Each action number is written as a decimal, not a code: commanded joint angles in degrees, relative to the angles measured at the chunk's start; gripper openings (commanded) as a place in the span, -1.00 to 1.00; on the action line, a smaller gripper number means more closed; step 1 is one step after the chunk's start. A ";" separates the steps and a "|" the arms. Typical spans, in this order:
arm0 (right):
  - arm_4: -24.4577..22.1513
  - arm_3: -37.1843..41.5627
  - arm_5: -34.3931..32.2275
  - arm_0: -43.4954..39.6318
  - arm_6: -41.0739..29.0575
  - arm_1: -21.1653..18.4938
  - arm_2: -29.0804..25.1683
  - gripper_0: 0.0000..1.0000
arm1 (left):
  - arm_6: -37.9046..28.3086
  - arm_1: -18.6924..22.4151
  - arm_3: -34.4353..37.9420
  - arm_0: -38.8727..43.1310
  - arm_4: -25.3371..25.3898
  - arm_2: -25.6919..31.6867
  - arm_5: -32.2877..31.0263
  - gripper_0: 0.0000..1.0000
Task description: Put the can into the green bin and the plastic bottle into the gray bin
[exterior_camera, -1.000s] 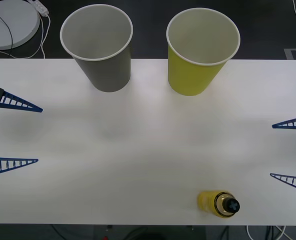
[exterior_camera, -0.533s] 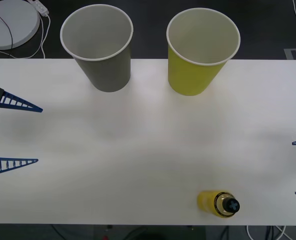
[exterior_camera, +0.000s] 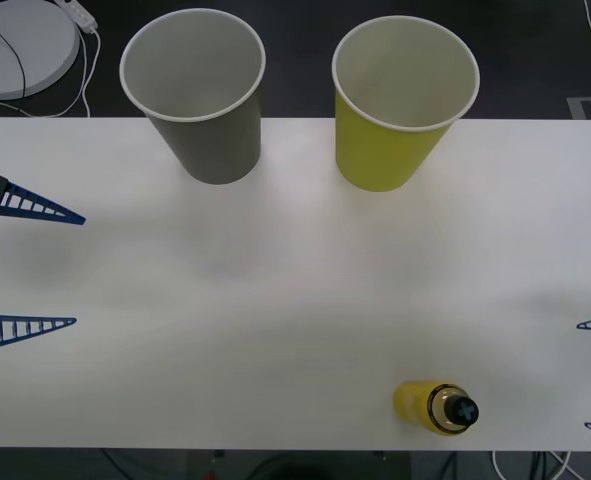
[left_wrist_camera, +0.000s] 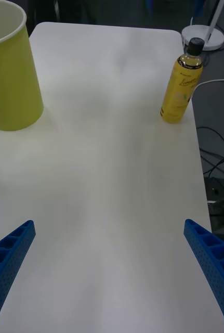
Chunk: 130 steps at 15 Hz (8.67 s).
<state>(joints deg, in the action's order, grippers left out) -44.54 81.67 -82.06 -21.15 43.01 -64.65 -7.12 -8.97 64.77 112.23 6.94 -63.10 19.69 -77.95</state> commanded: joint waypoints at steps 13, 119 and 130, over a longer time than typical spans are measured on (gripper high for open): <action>1.38 -10.65 1.47 8.49 9.10 9.45 15.20 1.00 | 0.00 0.00 0.00 0.00 0.00 0.00 -0.01 1.00; 46.47 68.33 105.62 6.38 -6.01 -10.67 20.30 -1.00 | 0.00 0.00 0.00 0.00 0.00 0.00 -0.01 1.00; 79.69 68.33 119.24 15.17 -5.84 -14.63 3.86 -1.00 | 0.00 0.00 0.00 0.00 0.00 0.00 -0.01 1.00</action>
<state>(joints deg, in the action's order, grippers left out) 33.18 150.01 36.46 -6.43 37.10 -79.07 -2.17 -8.97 64.78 112.24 6.94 -63.11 19.69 -77.96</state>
